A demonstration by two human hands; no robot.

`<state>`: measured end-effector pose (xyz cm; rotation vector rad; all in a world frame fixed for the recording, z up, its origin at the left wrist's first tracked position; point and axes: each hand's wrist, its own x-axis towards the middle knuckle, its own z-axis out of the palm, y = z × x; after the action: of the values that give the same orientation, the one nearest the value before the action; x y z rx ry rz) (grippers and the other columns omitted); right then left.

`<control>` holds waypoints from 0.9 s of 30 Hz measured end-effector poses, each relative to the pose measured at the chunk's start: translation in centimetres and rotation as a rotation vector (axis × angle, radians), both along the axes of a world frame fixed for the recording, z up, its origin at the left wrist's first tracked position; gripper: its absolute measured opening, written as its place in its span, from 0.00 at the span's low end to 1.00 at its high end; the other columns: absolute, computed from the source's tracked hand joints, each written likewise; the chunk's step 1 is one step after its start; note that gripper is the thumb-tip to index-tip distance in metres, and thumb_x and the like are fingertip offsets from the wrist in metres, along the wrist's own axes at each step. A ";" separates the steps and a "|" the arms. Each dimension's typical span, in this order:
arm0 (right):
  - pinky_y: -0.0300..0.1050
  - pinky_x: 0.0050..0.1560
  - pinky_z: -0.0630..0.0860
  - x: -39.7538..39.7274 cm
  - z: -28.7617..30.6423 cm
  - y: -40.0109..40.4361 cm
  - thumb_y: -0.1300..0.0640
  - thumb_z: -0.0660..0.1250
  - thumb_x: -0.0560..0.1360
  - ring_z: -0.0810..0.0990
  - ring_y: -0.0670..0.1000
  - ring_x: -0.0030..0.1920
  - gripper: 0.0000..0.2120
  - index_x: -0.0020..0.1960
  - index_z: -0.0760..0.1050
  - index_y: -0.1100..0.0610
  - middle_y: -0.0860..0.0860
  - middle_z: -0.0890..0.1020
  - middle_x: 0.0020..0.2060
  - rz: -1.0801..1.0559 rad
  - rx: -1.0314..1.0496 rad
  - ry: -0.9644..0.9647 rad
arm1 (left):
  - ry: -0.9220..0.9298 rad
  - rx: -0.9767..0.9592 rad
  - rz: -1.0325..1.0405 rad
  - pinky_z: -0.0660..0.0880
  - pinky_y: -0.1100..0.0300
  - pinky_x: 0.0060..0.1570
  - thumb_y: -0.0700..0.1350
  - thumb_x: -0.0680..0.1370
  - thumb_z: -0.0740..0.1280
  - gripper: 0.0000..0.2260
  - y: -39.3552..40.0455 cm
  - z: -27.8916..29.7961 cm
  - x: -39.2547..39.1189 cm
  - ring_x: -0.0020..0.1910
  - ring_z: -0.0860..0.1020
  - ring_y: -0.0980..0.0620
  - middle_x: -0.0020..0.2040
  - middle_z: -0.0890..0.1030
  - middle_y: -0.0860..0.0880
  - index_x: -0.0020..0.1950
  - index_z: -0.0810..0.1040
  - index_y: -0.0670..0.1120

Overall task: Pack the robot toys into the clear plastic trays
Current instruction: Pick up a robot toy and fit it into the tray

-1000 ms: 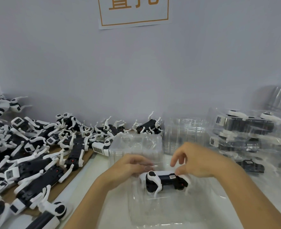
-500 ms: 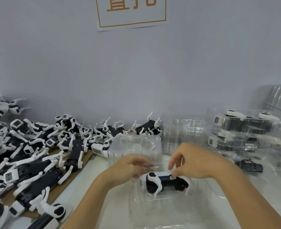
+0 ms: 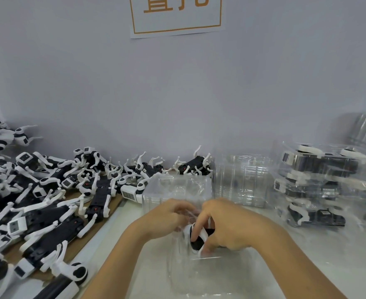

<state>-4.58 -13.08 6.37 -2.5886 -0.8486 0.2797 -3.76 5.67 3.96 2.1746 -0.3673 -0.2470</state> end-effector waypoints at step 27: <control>0.39 0.46 0.73 0.7 3.1 -5.8 0.45 0.72 0.75 0.81 0.40 0.41 0.11 0.56 0.79 0.39 0.42 0.82 0.46 -0.241 0.025 0.052 | -0.013 0.636 -0.215 0.67 0.52 0.70 0.70 0.58 0.77 0.41 -4.6 3.8 -2.7 0.69 0.65 0.57 0.69 0.62 0.65 0.68 0.67 0.65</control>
<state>-3.87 -18.92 9.48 -2.6149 -0.5120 0.2627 -6.49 1.04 7.78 2.7594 -0.5926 -0.5265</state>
